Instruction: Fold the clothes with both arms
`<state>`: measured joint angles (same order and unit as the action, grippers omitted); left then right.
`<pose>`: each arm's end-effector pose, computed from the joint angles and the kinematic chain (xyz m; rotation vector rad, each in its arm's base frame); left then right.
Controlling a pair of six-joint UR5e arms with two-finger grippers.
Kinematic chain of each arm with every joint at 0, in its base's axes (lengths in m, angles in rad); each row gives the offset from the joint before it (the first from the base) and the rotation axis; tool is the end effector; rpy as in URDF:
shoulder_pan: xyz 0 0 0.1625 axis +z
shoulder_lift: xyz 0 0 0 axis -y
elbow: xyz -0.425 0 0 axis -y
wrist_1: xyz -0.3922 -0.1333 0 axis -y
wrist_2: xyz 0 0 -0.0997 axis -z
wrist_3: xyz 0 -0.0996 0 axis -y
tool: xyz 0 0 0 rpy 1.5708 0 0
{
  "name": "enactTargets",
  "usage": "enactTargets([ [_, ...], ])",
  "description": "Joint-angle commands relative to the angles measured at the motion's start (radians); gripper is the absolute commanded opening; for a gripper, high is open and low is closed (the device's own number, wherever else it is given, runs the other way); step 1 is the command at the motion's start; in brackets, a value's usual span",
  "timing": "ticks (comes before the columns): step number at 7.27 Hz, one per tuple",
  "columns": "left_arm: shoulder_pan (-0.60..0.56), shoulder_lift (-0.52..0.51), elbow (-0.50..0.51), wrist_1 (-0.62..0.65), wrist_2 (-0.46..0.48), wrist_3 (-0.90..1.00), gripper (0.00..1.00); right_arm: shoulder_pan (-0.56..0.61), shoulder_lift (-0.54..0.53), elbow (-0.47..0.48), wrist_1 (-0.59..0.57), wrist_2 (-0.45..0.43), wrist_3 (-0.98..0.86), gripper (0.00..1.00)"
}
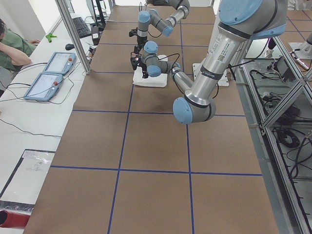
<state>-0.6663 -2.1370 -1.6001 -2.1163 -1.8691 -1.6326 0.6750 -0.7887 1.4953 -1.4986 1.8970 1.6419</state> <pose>0.4709 -0.5025 0.2502 0.0847 1.1708 -0.4737 -0.5105 -0.5385 0.2065 -0.0669 -0.8407 0.5752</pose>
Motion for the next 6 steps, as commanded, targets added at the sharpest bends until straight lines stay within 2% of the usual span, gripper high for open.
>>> enactTargets([
  [1,-0.097,0.066,-0.012,0.004,-0.053,0.177,1.00,0.058,-0.024,0.012,0.003,0.032,-0.132,1.00],
  [2,-0.169,0.103,-0.056,0.009,-0.089,0.295,1.00,0.101,-0.074,0.084,0.001,0.086,-0.173,1.00],
  [3,-0.246,0.135,-0.061,0.027,-0.170,0.418,1.00,0.133,-0.096,0.103,-0.002,0.088,-0.238,1.00],
  [5,-0.379,0.199,-0.057,0.053,-0.212,0.659,1.00,0.242,-0.176,0.129,-0.002,0.109,-0.426,1.00],
  [6,-0.445,0.221,-0.058,0.079,-0.238,0.771,1.00,0.350,-0.228,0.135,-0.003,0.201,-0.562,1.00],
])
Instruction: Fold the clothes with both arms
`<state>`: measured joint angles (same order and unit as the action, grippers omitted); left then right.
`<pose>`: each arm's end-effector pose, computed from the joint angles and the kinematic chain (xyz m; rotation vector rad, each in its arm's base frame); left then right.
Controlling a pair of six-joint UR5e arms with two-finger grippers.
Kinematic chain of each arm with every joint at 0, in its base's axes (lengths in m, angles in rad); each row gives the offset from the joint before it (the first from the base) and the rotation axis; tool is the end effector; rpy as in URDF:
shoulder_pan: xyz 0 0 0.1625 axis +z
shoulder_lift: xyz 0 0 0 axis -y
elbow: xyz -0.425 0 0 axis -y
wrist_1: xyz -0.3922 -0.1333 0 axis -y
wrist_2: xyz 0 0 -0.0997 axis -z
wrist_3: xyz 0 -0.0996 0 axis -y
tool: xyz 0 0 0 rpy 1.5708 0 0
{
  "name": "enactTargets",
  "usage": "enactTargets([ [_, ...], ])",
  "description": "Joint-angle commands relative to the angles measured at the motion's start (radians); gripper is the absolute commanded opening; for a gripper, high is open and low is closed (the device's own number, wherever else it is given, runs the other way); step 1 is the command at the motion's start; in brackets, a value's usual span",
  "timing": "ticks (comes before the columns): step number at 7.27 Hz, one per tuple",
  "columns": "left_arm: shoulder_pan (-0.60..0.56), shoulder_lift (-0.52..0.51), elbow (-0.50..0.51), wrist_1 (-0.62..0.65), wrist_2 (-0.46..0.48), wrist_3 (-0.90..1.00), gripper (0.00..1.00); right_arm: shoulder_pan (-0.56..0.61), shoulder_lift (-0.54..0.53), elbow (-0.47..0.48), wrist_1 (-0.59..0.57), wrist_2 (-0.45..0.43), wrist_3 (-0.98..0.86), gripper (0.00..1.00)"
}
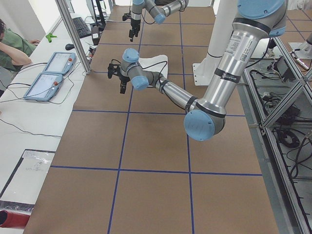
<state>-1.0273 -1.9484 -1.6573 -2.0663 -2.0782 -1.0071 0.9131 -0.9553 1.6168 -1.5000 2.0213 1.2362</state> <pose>0.2562 -0.5882 0.3503 0.3425 0.9894 -0.1772 -0.3500 -0.6002 0.2686 0.0717 -0.8397 0.3793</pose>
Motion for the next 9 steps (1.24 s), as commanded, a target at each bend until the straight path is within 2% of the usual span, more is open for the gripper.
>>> enactTargets([
  [1,-0.141,0.066,-0.001,0.032,-0.043,0.270,1.00,0.233,-0.135,0.014,-0.002,0.185,-0.331,1.00],
  [2,-0.225,0.095,0.002,0.049,-0.071,0.429,1.00,0.345,-0.227,0.017,-0.002,0.268,-0.556,1.00],
  [3,-0.322,0.126,0.001,0.113,-0.092,0.628,1.00,0.425,-0.300,0.017,-0.003,0.281,-0.743,1.00],
  [4,-0.370,0.140,0.007,0.180,-0.091,0.769,1.00,0.482,-0.347,0.002,-0.028,0.304,-0.917,1.00],
  [6,-0.433,0.195,0.007,0.210,-0.092,0.890,1.00,0.597,-0.353,-0.031,-0.203,0.304,-1.273,1.00],
  [7,-0.450,0.219,-0.002,0.210,-0.095,0.951,1.00,0.619,-0.352,-0.029,-0.277,0.292,-1.373,1.00],
  [8,-0.474,0.251,-0.001,0.210,-0.103,0.966,1.00,0.644,-0.405,-0.012,-0.273,0.292,-1.385,1.00],
  [9,-0.496,0.332,0.010,0.169,-0.138,0.947,1.00,0.642,-0.451,-0.026,-0.244,0.292,-1.379,1.00],
])
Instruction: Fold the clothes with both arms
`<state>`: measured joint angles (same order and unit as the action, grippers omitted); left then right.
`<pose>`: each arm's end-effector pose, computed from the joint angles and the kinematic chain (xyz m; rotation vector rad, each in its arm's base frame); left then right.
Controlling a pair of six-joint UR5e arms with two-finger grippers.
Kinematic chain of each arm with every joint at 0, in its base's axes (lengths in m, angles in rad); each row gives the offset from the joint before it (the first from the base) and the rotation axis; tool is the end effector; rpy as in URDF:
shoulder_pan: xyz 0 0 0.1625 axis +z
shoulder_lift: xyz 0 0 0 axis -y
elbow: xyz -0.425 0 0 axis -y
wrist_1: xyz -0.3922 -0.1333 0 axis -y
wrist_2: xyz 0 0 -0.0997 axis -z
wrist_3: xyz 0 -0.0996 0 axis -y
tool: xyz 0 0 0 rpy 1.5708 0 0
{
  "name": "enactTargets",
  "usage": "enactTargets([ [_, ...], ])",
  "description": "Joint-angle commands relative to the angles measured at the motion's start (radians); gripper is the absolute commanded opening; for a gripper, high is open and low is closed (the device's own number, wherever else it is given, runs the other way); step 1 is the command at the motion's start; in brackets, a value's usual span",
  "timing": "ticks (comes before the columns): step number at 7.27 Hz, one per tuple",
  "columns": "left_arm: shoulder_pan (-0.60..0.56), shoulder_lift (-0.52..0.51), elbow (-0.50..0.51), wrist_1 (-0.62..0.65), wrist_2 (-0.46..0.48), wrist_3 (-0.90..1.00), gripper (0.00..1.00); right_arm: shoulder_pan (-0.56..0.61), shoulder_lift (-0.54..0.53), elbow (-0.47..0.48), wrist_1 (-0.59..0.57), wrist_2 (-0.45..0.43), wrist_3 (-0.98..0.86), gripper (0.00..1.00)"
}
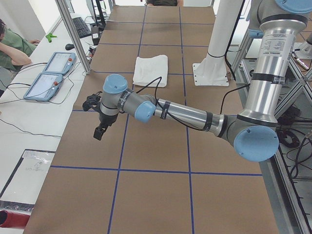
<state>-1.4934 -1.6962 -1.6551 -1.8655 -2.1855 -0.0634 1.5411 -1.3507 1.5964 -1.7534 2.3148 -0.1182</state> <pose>-0.0321 -0.5676 0.5256 0.4449 0.6344 0.1683 0.0487 -0.5790 0.5487 0.0931 -0.7412 -0.1644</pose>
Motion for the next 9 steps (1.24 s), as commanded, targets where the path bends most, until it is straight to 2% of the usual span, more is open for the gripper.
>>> enactTargets([
  [1,-0.031,0.105,0.008,-0.093,-0.030,-0.028,1.00,0.045,-0.079,0.005,0.040,-0.002,-0.031,1.00],
  [2,-0.033,0.113,-0.001,-0.125,-0.027,-0.065,1.00,0.063,-0.132,0.011,0.048,-0.003,-0.034,1.00],
  [4,-0.031,0.183,0.025,-0.182,-0.030,-0.105,1.00,0.062,-0.162,-0.001,0.052,-0.003,-0.011,1.00],
  [5,-0.033,0.184,0.017,-0.173,-0.034,-0.108,1.00,0.062,-0.165,-0.004,0.051,0.002,0.003,1.00],
  [6,-0.031,0.194,0.014,-0.149,-0.031,-0.102,1.00,0.062,-0.174,-0.003,0.051,0.009,0.023,1.00],
  [8,-0.034,0.196,0.003,-0.019,-0.024,-0.079,1.00,0.060,-0.173,-0.003,0.052,0.017,0.029,1.00],
  [9,-0.037,0.200,-0.012,0.035,-0.025,0.006,1.00,0.060,-0.173,-0.003,0.051,0.023,0.029,1.00],
])
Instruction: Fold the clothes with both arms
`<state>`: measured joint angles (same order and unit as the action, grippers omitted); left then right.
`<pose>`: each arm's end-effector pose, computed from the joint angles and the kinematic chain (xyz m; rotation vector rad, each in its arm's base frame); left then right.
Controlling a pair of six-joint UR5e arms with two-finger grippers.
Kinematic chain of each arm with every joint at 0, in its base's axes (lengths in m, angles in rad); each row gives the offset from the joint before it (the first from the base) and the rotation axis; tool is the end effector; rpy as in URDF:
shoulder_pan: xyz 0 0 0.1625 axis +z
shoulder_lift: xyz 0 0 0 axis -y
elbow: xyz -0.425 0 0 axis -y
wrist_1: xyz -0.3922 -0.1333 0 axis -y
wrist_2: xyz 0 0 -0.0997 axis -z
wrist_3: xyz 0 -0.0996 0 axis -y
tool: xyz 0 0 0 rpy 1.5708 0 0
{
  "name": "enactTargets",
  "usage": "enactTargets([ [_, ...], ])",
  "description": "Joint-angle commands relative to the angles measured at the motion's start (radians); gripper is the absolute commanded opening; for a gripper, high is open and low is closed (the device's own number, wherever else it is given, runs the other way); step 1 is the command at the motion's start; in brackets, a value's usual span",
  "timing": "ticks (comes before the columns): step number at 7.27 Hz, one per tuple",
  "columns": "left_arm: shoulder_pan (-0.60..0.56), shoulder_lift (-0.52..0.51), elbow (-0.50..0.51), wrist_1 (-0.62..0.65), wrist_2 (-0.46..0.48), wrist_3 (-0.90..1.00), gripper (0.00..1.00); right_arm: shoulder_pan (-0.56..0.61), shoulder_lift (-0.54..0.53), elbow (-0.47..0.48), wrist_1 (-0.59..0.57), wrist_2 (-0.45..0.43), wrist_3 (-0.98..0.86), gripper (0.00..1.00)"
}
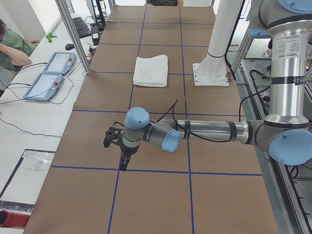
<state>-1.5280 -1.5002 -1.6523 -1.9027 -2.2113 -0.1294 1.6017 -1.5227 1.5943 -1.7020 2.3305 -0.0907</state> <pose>-0.0530 -0.4857 0.6239 0.2751 0.6599 0.0269 0.0803 -0.5046 0.6370 -0.0105 -0.7615 -0.0342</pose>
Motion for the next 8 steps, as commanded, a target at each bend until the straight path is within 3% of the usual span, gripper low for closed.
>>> enactTargets([
  [1,-0.006,-0.009,-0.017,0.187,-0.004,0.142,1.00,0.000,-0.001,-0.001,-0.001,0.012,0.008,1.00],
  [3,-0.006,-0.018,-0.017,0.327,-0.010,0.201,1.00,0.000,-0.002,-0.004,-0.001,0.023,0.020,1.00],
  [5,-0.004,-0.012,-0.011,0.329,-0.117,0.201,1.00,0.000,-0.008,-0.014,0.001,0.024,0.019,1.00],
  [8,-0.004,-0.011,-0.011,0.321,-0.137,0.201,1.00,0.000,-0.025,-0.056,0.027,0.041,0.017,1.00],
])
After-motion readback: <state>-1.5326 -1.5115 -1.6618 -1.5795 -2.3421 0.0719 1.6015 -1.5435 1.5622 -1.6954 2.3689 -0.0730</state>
